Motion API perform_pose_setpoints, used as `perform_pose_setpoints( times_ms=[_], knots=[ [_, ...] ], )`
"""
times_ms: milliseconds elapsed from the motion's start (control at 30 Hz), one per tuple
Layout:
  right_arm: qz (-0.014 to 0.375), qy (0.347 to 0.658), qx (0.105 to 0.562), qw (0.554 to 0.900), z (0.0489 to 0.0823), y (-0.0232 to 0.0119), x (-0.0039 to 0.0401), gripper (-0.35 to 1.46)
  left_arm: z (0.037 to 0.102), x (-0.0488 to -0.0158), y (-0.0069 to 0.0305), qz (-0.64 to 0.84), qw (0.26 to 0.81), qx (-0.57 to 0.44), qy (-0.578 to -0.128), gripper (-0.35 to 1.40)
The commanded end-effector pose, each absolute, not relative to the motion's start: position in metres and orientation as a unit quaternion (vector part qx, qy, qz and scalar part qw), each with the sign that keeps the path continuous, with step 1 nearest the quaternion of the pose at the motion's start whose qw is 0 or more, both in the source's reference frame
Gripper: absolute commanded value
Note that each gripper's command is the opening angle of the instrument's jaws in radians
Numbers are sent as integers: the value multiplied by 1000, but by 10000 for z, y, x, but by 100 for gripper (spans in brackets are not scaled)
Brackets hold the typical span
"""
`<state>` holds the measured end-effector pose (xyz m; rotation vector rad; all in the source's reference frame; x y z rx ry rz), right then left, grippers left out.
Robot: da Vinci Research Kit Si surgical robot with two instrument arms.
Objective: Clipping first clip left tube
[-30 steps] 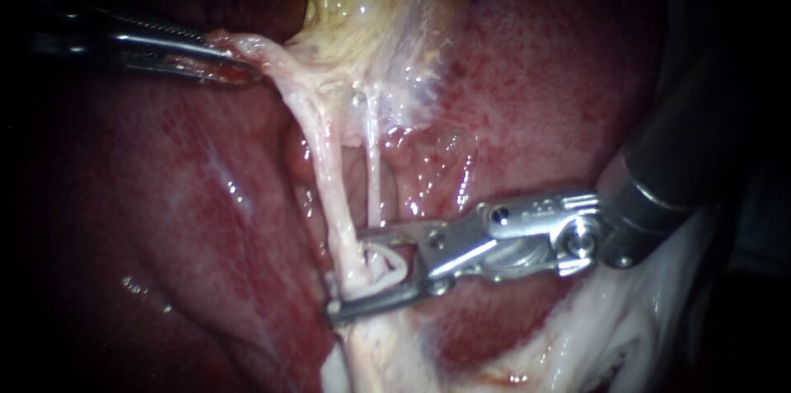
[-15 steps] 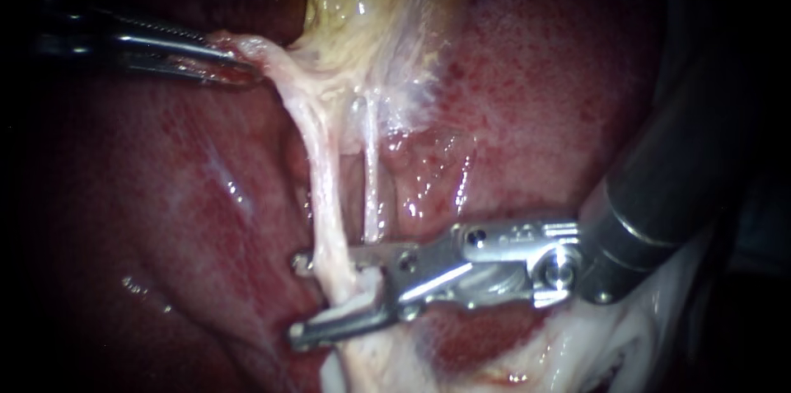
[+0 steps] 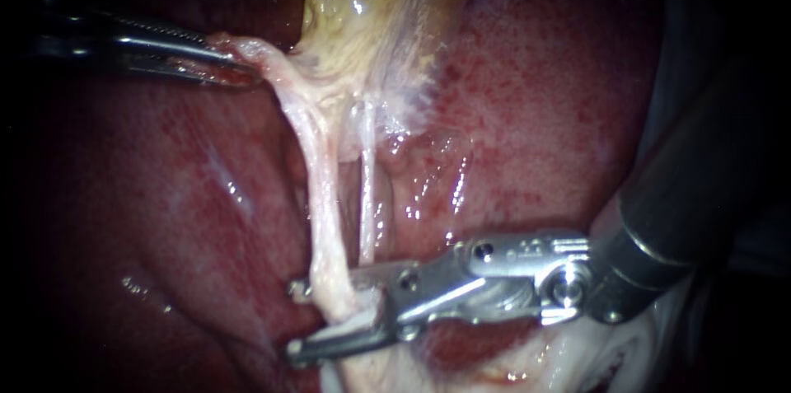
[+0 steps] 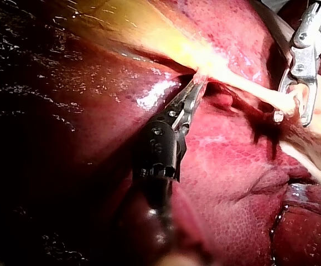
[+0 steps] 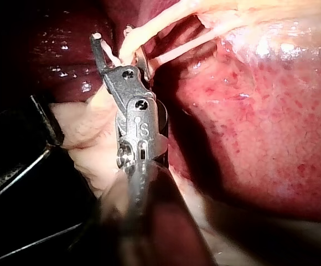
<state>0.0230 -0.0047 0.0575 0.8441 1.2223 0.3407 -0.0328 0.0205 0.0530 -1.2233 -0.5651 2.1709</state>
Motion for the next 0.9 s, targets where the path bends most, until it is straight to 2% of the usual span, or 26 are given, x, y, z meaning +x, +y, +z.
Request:
perform_pose_setpoints(
  times_ms=[33, 267, 467, 900],
  knots=[
    [156, 552, 385, 723, 575, -47, 229, 10, 530, -328, 205, 813, 289, -458, -212, -35],
    [159, 546, 399, 719, 575, -46, 226, -35, 530, -328, 205, 813, 289, -458, -212, -35],
    [179, 529, 428, 710, 575, -46, 225, -35, 530, -328, 205, 813, 289, -458, -212, -35],
    [191, 522, 441, 704, 579, -45, 224, -35, 531, -329, 206, 813, 290, -458, -211, -35]
  ],
)
